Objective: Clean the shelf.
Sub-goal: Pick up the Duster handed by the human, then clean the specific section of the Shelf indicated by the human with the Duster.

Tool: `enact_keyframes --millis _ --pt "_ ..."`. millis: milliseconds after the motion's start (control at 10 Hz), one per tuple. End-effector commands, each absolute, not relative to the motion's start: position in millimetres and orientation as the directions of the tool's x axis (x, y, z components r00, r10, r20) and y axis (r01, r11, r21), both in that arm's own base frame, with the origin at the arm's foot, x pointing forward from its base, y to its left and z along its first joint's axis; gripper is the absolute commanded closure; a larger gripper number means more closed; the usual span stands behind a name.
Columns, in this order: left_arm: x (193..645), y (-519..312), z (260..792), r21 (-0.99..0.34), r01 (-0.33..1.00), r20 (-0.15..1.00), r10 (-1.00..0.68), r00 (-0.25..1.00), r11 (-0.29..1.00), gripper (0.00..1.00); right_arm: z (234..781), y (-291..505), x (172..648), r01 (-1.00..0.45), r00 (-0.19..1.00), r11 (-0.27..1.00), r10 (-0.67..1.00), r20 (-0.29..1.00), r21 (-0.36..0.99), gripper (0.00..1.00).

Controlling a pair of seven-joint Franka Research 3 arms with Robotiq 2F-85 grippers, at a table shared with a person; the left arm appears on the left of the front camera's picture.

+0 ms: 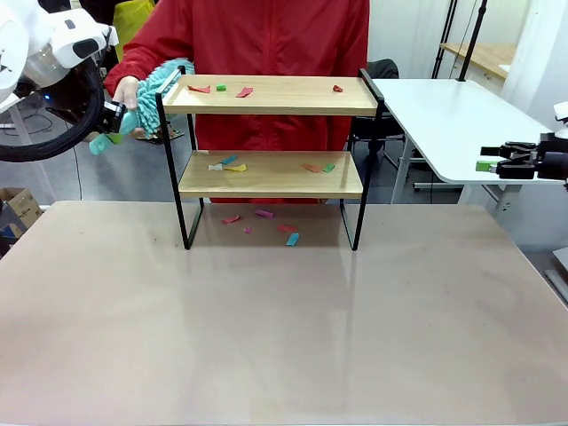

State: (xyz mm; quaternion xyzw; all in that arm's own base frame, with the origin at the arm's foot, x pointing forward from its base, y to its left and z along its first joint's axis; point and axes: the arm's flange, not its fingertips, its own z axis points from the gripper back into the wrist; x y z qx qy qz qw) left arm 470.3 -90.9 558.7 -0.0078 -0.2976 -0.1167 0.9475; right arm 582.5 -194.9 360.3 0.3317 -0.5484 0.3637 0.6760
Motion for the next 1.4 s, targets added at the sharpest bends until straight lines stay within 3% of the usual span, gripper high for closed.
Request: enact_keyframes --millis 0,1200,1300 --pt "469.3 -92.8 563.3 0.069 0.178 0.554 -0.186 0.811 0.982 1.0 369.6 -192.4 582.8 -0.847 0.149 0.528 0.12 0.982 0.064 0.0" --pt "469.9 -88.9 560.4 0.058 0.18 0.558 -0.181 0.81 0.982 1.0 369.6 -192.4 582.8 -0.847 0.149 0.528 0.12 0.982 0.064 0.0" --pt "470.5 -90.4 558.1 0.054 0.176 0.546 -0.177 0.819 0.983 0.87 369.6 -192.4 582.8 -0.847 0.149 0.528 0.12 0.982 0.064 0.0"
